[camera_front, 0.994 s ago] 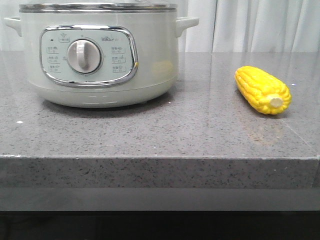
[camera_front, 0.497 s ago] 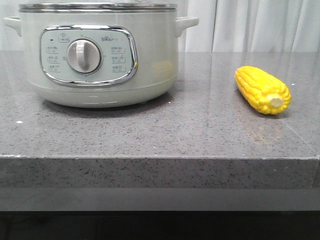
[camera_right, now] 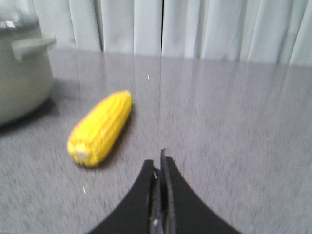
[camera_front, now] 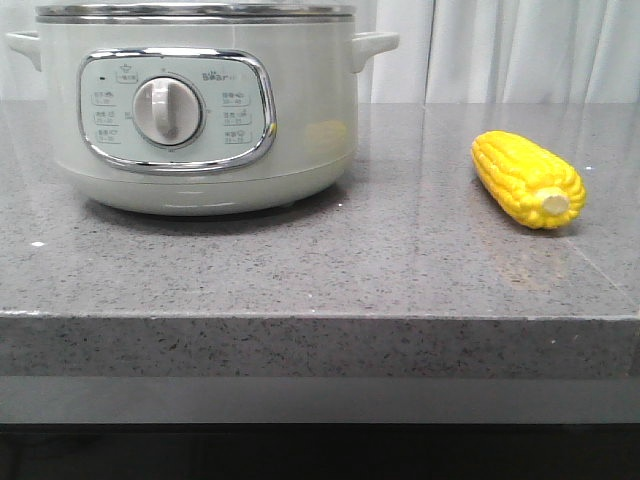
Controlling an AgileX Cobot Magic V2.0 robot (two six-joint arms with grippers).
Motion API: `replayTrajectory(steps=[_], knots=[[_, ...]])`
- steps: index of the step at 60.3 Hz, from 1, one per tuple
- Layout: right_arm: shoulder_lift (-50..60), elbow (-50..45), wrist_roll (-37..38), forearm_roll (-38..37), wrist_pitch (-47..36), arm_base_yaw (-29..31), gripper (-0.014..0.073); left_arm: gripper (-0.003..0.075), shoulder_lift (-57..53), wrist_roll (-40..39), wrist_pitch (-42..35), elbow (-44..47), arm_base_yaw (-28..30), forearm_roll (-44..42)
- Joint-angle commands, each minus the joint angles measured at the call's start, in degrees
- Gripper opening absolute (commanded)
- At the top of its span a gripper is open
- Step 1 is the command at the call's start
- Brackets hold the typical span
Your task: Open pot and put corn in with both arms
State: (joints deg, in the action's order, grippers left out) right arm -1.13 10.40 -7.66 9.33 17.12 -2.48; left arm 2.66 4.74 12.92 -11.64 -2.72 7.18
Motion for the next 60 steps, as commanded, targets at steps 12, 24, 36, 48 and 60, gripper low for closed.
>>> replayTrajectory(steps=[12, 24, 36, 48, 60], knots=[[-17.03, 18.23, -0.08, -0.42, -0.07, 0.29, -0.0059, -0.0019, 19.72, -0.57, 0.55, -18.98, 0.12, 0.63], [-22.03, 21.64, -0.08, -0.42, -1.42, 0.29, -0.0029, 0.0027, 23.83, -0.57, 0.06, -21.58, 0.12, 0.63], [-22.03, 21.64, -0.08, -0.42, -0.91, 0.29, 0.0363, 0.0530, 23.83, -0.57, -0.49, -21.58, 0.12, 0.63], [-22.03, 21.64, -0.08, -0.42, -1.31, 0.29, 0.0635, 0.0618, 24.59, -0.42, 0.13, -22.69, -0.24, 3.52], [-22.03, 21.64, -0.08, -0.42, -2.78, 0.29, 0.0635, 0.0608, 35.95, -0.31, 13.26, -34.51, -2.71, 3.61]])
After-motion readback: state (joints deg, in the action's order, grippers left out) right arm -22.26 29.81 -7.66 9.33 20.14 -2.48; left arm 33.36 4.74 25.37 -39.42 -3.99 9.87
